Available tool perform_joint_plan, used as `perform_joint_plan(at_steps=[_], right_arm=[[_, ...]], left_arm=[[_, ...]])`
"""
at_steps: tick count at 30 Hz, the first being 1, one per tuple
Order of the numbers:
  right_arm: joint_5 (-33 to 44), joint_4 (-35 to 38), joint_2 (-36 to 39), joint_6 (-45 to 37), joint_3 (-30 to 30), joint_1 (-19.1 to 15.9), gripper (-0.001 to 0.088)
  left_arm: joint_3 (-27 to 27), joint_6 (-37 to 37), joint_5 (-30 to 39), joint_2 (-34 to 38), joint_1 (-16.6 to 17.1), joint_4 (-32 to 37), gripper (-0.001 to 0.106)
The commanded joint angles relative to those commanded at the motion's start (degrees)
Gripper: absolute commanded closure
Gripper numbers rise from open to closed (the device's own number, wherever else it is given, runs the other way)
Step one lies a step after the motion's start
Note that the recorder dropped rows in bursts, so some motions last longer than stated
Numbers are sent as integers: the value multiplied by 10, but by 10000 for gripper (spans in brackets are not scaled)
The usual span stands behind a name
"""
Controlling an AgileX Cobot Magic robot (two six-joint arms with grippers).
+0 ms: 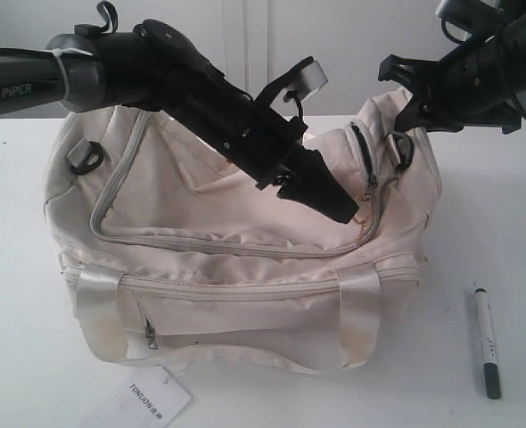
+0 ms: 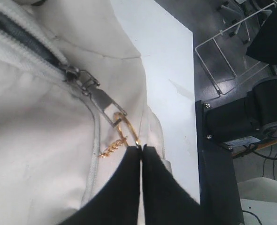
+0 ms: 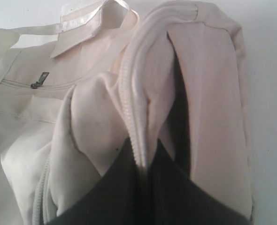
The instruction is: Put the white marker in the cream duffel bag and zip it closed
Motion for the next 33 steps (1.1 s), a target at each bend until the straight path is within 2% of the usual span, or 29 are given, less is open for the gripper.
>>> perform_joint_plan(at_steps=[20, 33], right_arm=[[0, 0, 0, 0, 0, 0, 868], [-13, 0, 0, 0, 0, 0, 868]], left_arm=[[0, 1, -65, 0, 0, -62, 1053], [0, 1, -91, 0, 0, -62, 1053]])
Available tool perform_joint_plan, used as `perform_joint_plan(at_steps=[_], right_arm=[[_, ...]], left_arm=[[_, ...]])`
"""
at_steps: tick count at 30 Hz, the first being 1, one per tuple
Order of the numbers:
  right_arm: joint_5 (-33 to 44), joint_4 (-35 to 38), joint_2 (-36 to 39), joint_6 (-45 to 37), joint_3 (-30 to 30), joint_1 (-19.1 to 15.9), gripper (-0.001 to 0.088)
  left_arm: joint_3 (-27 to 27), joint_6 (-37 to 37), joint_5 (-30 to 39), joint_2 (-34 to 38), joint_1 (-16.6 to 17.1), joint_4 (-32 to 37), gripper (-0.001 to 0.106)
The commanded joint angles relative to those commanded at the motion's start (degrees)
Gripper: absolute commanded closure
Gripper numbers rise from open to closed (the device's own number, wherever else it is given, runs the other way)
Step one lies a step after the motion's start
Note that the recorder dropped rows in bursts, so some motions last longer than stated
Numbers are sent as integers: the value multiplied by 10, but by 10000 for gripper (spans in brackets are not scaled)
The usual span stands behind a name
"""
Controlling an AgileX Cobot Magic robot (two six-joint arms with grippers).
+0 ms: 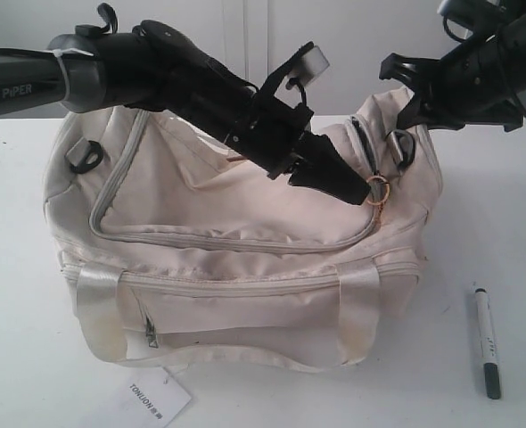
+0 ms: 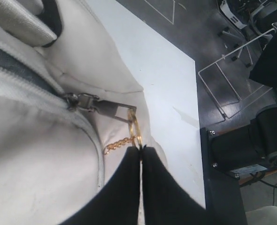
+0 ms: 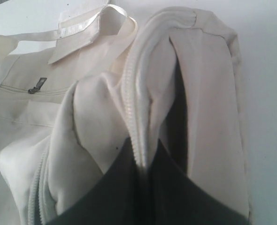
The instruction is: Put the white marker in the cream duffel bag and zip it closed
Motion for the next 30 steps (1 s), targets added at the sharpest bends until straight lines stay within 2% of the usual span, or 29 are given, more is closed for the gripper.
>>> perform_joint_plan(at_steps=[6, 11, 15, 23, 25, 30], right_arm=[[-45, 10, 0, 2, 0, 0, 868], [-77, 14, 0, 96, 0, 0, 868], [-68, 15, 0, 109, 0, 0, 868], [-17, 14, 0, 105, 0, 0, 867], [-7, 14, 0, 105, 0, 0, 845], [6, 13, 0, 105, 0, 0, 701]], left_arm=[[0, -10, 8, 0, 0, 0, 1053], [0, -10, 37, 0, 0, -1, 1053], [0, -10, 48, 0, 0, -1, 1053], [0, -6, 22, 0, 0, 0, 1053], [0, -2, 18, 0, 0, 0, 1053], [0, 1, 0, 0, 0, 0, 1053]])
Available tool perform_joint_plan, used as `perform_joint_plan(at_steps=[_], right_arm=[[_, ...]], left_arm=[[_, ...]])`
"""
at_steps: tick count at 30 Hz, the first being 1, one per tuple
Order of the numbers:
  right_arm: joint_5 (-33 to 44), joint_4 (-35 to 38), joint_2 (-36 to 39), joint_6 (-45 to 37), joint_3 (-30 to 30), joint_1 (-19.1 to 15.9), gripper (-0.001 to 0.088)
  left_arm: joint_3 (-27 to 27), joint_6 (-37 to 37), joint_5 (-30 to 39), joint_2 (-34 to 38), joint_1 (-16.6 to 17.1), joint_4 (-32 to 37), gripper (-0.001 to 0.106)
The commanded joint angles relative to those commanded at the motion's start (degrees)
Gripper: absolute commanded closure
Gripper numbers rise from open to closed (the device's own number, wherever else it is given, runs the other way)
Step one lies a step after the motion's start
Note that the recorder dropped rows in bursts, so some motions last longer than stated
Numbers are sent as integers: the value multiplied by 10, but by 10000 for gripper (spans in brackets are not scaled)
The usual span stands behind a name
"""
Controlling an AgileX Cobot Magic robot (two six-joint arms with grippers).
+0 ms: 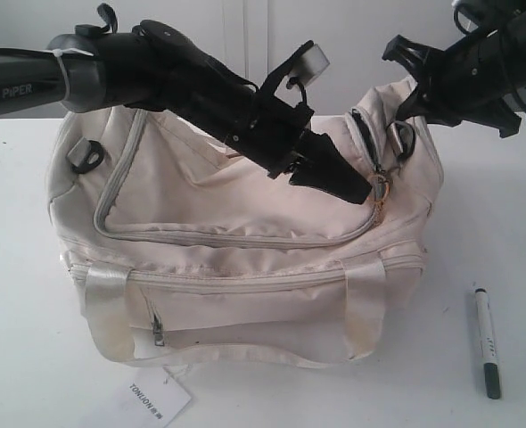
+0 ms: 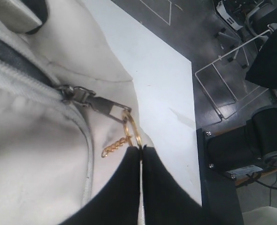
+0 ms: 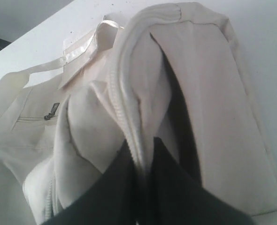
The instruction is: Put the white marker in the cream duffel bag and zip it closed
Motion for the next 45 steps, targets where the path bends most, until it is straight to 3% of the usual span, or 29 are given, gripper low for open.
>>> perform_joint_plan(at_steps=[8, 15, 21, 26, 32, 36, 45], right_arm=[[28, 0, -18, 0, -19, 0, 499], [68, 0, -56, -17, -41, 0, 493], [126, 16, -42, -71, -41, 0, 493], [131, 40, -28, -87, -41, 0, 491], [130, 50, -17, -109, -41, 9, 376], [126, 50, -7, -113, -41, 15, 365], [114, 49, 17, -121, -41, 29, 343]], left_arm=[[0, 0, -12, 0, 0, 0, 1053], [0, 1, -13, 0, 0, 0, 1053], [0, 25, -13, 0, 0, 0, 1053], [0, 72, -9, 0, 0, 0, 1053], [0, 144, -9, 0, 0, 0, 1053], [0, 187, -9, 0, 0, 0, 1053], [0, 199, -9, 0, 0, 0, 1053]])
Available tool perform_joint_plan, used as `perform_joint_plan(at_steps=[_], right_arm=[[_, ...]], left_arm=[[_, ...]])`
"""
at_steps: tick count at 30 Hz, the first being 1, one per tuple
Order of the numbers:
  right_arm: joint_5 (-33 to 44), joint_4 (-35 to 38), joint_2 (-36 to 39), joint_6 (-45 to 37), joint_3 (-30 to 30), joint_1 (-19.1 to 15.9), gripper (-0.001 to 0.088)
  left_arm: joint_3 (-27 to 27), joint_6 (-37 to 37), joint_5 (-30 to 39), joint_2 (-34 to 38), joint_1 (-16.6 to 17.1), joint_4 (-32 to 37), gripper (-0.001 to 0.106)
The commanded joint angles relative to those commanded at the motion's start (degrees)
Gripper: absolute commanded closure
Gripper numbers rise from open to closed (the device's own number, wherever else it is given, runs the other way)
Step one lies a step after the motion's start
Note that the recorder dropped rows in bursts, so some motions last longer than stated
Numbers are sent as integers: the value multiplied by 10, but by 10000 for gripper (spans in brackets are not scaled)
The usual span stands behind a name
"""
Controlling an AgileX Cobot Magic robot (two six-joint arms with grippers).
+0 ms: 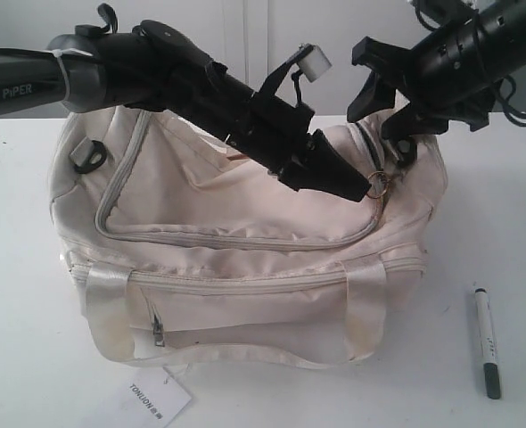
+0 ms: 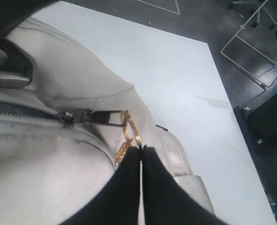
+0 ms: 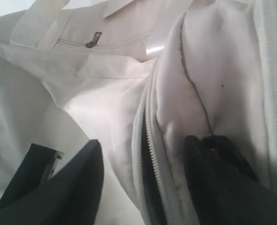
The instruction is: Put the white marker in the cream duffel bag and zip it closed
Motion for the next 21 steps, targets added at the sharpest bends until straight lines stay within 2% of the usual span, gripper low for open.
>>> perform_joint_plan(at_steps=[3, 16, 19, 21], right_arm=[[0, -3, 6, 0, 0, 0, 321], [10, -1, 39, 0, 0, 0, 325], [10, -1, 41, 0, 0, 0, 404], [12, -1, 41, 0, 0, 0, 541]], left_arm=[[0, 0, -2, 0, 0, 0, 1053], [0, 0, -3, 0, 0, 0, 1053], [0, 0, -3, 0, 0, 0, 1053], [0, 0, -3, 0, 0, 0, 1053]])
